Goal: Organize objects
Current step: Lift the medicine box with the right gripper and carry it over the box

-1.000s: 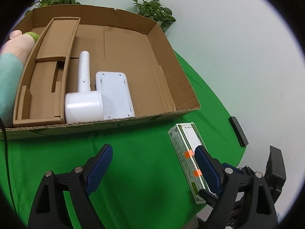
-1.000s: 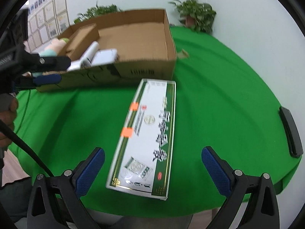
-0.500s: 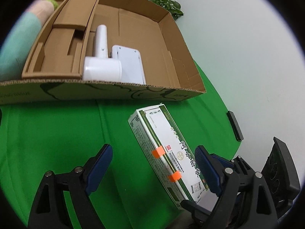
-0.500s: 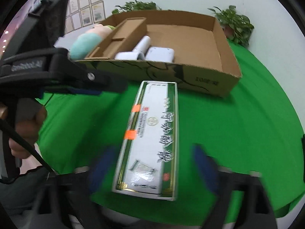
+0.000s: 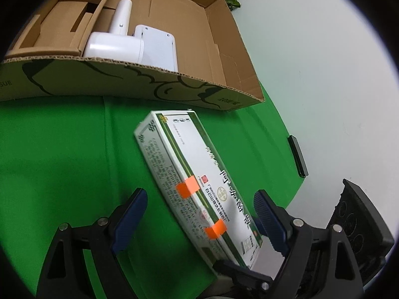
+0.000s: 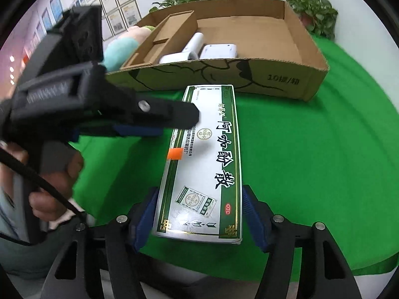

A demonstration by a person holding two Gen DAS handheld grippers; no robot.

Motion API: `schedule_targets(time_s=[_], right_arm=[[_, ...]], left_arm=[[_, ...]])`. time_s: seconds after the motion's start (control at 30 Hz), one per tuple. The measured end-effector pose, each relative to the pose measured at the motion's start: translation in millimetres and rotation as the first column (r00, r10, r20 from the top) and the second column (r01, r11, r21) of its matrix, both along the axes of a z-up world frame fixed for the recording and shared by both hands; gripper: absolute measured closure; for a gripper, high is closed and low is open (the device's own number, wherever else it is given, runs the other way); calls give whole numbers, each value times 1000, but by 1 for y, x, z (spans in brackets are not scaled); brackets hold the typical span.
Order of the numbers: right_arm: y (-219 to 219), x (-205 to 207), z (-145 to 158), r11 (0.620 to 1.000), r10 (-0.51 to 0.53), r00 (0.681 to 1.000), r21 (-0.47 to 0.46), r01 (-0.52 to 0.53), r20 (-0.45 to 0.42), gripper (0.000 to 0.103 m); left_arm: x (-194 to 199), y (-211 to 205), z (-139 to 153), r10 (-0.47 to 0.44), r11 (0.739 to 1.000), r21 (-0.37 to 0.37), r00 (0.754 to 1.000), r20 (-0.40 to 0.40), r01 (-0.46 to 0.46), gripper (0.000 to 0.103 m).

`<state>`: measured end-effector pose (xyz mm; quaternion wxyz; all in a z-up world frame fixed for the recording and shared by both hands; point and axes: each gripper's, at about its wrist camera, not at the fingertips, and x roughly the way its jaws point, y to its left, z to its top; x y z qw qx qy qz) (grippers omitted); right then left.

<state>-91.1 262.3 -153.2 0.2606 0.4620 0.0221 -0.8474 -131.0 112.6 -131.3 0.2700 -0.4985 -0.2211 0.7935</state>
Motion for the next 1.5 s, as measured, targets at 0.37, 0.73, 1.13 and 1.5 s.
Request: schedule_targets(time_s=[0.37, 0.73, 1.13, 1.5], right_arm=[[-8, 2, 6, 994, 35, 999, -105, -32, 29, 42], [-10, 4, 33, 989, 17, 995, -142, -31, -97, 44], [-14, -26, 98, 980, -27, 962, -197, -28, -273, 44], [-13, -100, 132, 977, -28, 957, -210, -35, -288, 45]], left_arm=[[10, -6, 1, 60, 996, 70, 998, -17, -59, 54], [14, 1, 59, 50, 999, 29, 983, -176, -45, 64], [0, 8, 139, 12, 999, -41, 919, -393, -31, 64], [-85, 6, 174, -22, 997, -76, 910, -415, -11, 65]])
